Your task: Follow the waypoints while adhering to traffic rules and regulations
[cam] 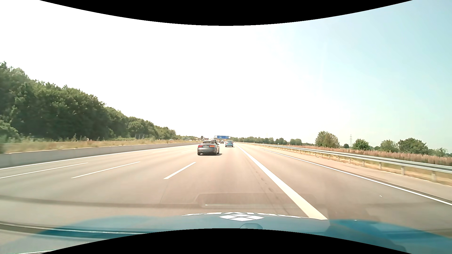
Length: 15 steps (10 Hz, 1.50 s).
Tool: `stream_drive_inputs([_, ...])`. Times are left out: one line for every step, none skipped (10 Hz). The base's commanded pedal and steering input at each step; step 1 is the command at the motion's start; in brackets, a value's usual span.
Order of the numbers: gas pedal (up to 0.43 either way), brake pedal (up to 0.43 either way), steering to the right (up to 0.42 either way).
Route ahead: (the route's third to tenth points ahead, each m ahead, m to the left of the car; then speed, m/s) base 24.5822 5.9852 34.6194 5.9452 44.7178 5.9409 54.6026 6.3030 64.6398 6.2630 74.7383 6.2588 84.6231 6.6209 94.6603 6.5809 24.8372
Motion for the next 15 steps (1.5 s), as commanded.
stream_drive_inputs([0.0,0.0,0.0])
stream_drive_inputs([0.0,0.0,0.0])
stream_drive_inputs([0.0,0.0,0.0])
stream_drive_inputs([0.0,0.0,0.0])
stream_drive_inputs([0.0,0.0,0.0])
stream_drive_inputs([0.0,0.0,0.0])
stream_drive_inputs([0.0,0.0,0.0])
stream_drive_inputs([0.0,0.0,0.0])
stream_drive_inputs([0.0,0.0,0.0])
stream_drive_inputs([0.0,0.0,0.0])
stream_drive_inputs([0.0,0.0,0.0])
stream_drive_inputs([0.0,0.0,0.0])
stream_drive_inputs([0.0,0.0,0.0])
stream_drive_inputs([0.059,0.0,0.0])
stream_drive_inputs([0.059,0.0,0.0])
